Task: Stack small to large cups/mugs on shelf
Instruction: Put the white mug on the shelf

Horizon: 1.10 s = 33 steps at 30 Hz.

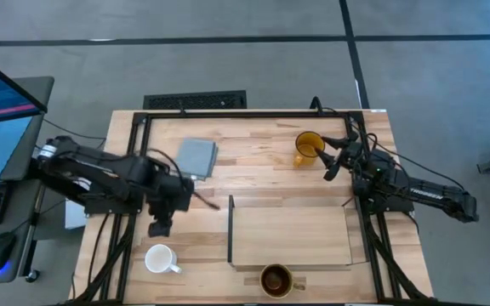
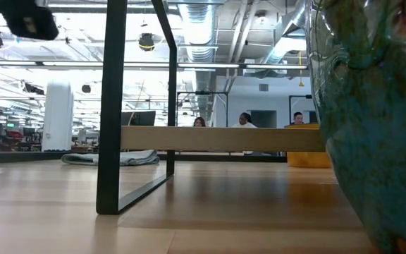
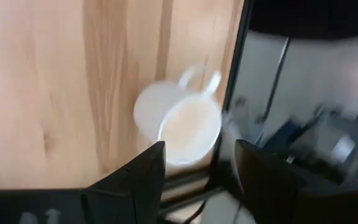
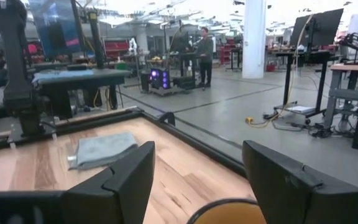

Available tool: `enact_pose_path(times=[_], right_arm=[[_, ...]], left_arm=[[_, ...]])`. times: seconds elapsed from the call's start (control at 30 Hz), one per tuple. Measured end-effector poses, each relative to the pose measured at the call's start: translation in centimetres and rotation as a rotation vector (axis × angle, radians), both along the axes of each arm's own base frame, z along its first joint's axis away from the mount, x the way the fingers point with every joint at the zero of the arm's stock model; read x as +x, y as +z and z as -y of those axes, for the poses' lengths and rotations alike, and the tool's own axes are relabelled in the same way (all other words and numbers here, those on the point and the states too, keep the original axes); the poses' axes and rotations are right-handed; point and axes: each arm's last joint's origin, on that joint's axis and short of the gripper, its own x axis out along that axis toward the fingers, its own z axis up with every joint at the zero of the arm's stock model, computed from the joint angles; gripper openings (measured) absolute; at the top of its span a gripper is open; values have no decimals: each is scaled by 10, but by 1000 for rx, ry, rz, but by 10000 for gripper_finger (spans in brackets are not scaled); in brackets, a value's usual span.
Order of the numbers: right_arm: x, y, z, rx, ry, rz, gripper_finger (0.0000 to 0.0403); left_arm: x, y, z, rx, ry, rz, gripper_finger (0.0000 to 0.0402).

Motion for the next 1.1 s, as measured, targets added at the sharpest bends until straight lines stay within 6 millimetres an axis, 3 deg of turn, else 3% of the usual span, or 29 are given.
enact_pose_path(times=[0.23, 0.67, 0.93, 1.1], right_arm=[[0, -3, 0, 13, 0, -33, 266], [0, -4, 0, 14, 0, -37, 266], [0, -4, 0, 14, 0, -37, 266], [0, -4, 0, 14, 0, -36, 266]], left_arm=[[5, -18, 26, 112, -160, -20, 184], [17, -60, 64, 224, -105, -273, 184], [17, -76, 75, 304, -165, -283, 184], [11, -90, 69, 364, -74, -361, 184]])
